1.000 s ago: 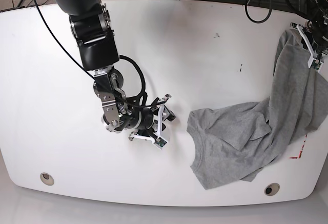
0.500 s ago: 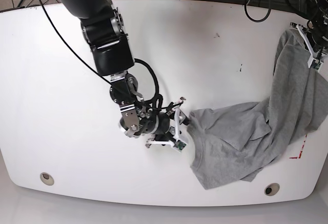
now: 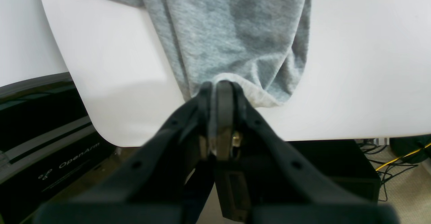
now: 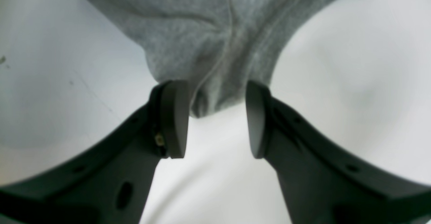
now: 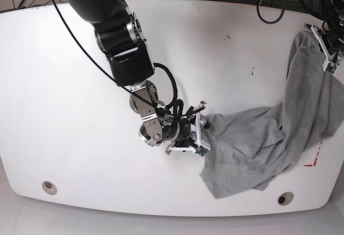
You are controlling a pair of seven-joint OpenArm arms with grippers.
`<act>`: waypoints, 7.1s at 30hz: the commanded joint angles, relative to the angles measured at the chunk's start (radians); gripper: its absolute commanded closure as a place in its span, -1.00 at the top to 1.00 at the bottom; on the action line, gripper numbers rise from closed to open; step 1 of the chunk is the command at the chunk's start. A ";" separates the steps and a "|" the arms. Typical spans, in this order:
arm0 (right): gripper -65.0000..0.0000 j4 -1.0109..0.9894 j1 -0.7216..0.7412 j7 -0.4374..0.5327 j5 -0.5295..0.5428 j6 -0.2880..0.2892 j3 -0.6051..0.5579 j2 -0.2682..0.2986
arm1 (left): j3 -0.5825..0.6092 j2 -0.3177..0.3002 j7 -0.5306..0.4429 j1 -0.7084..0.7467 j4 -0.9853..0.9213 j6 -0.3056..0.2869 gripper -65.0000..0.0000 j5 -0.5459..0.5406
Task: Layout the t-shirt on the table in an organized manner, then fold the t-shirt properly
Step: 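Grasp the shirt's sleeve edge with the right gripper, then pull the grasped edge with the right gripper away from the left gripper, then lift the shirt with both grippers and stretch it between them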
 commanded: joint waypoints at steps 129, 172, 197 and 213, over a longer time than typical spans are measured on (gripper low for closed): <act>-1.00 0.889 -0.650 -0.275 0.072 -0.001 0.279 0.416 | 0.201 -0.036 -0.009 -0.175 0.009 -0.001 -1.00 0.001; 0.26 0.570 -0.349 -0.304 0.078 -0.001 0.621 0.268 | 0.216 -0.059 -0.009 -0.169 0.007 -0.001 -1.00 0.001; 0.26 0.570 -0.443 -0.353 0.213 -0.001 0.619 0.245 | 0.213 -0.059 -0.009 -0.169 0.007 -0.001 -1.00 0.001; 0.26 0.570 -0.457 -0.355 0.215 -0.001 0.615 0.232 | 0.213 -0.059 -0.009 -0.169 0.007 -0.001 -1.00 0.001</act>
